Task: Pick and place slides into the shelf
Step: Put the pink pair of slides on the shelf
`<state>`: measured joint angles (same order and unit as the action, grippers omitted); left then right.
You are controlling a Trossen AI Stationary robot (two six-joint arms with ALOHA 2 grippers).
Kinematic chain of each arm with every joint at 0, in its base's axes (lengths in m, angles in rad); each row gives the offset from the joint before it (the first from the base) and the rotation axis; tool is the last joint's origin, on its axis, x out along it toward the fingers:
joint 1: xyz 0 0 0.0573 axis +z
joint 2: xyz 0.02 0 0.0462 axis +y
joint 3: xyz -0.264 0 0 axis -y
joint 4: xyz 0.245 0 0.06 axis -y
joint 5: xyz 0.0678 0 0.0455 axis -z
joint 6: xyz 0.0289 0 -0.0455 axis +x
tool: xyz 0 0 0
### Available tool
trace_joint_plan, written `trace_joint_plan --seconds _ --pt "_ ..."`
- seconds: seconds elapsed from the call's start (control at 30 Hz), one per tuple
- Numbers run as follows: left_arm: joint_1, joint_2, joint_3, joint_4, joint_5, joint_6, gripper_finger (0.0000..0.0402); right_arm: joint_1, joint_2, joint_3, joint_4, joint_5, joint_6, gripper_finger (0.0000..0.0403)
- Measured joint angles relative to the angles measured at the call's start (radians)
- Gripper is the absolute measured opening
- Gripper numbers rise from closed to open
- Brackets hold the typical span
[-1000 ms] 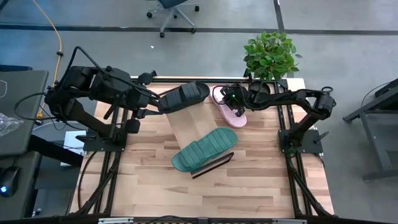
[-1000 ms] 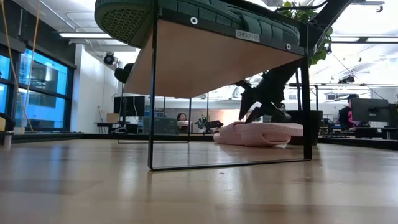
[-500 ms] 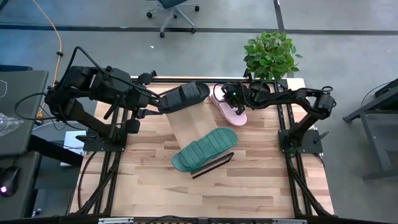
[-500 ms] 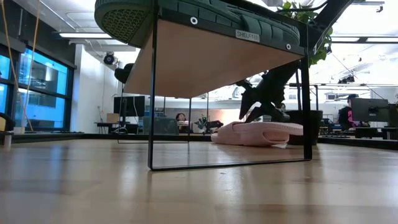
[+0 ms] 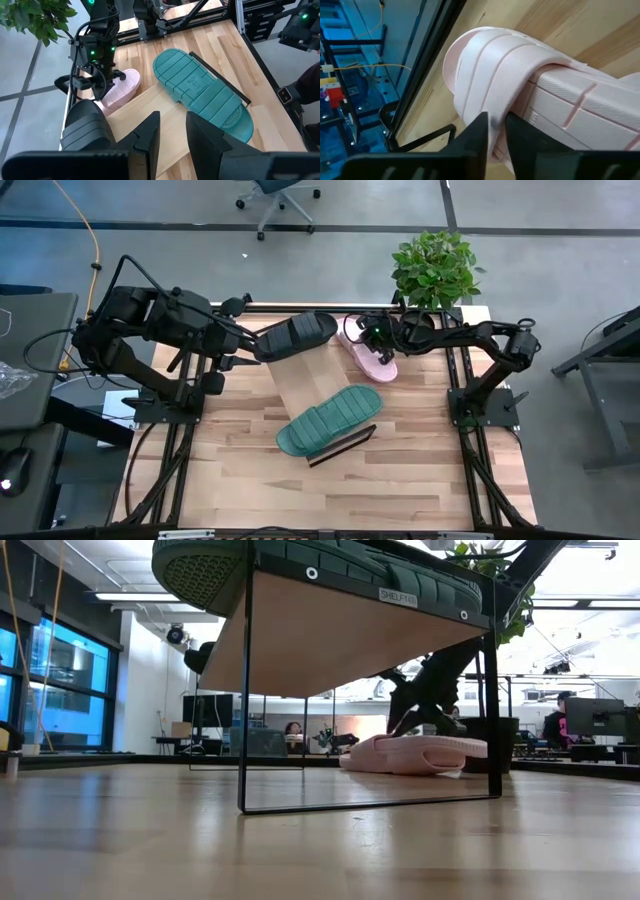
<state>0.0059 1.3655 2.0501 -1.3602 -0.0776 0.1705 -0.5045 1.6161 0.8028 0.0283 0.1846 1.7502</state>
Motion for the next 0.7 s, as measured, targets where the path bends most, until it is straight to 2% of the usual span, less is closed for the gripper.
trace_joint_plan --seconds 0.17,0.7 --pt "0.000 0.000 0.000 -0.003 0.000 0.000 0.0083 0.000 0.000 0.000 -0.001 0.004 0.004 0.0005" --pt "0.000 0.000 0.000 -0.004 0.000 0.000 0.0083 0.000 -0.008 0.000 -0.003 0.010 -0.004 0.0001"
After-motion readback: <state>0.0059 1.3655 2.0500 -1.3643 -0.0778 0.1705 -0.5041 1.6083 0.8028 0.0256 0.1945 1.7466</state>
